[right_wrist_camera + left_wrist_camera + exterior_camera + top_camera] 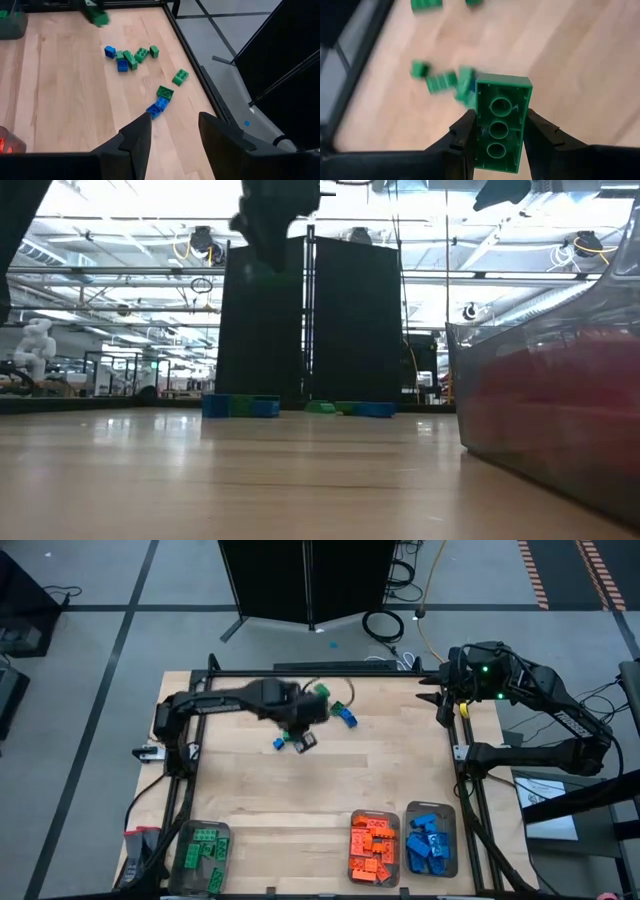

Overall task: Sort blocks
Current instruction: Put the green game piece into the left black bin

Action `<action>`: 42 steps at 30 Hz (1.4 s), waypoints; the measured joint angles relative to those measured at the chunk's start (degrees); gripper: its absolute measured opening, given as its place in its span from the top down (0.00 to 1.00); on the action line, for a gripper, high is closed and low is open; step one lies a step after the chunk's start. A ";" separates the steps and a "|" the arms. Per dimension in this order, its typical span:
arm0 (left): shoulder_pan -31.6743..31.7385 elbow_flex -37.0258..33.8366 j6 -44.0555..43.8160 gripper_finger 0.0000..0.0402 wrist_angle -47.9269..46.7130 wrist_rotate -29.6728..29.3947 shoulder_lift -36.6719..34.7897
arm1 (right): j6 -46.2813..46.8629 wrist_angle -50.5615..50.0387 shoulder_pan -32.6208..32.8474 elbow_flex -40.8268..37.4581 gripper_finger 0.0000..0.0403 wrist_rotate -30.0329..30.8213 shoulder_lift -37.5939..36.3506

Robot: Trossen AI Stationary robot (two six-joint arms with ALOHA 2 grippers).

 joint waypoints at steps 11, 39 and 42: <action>-17.18 -0.57 -29.48 0.72 -7.20 3.59 -0.89 | 0.28 0.24 -0.01 0.00 0.60 -0.02 0.13; -52.78 -24.95 -101.20 0.72 -7.09 11.46 -13.51 | -3.00 4.65 -0.02 0.00 0.60 -0.28 4.55; -55.96 -25.81 -101.88 0.72 -6.74 14.29 -13.45 | -2.78 4.72 -0.02 0.00 0.60 -0.28 5.47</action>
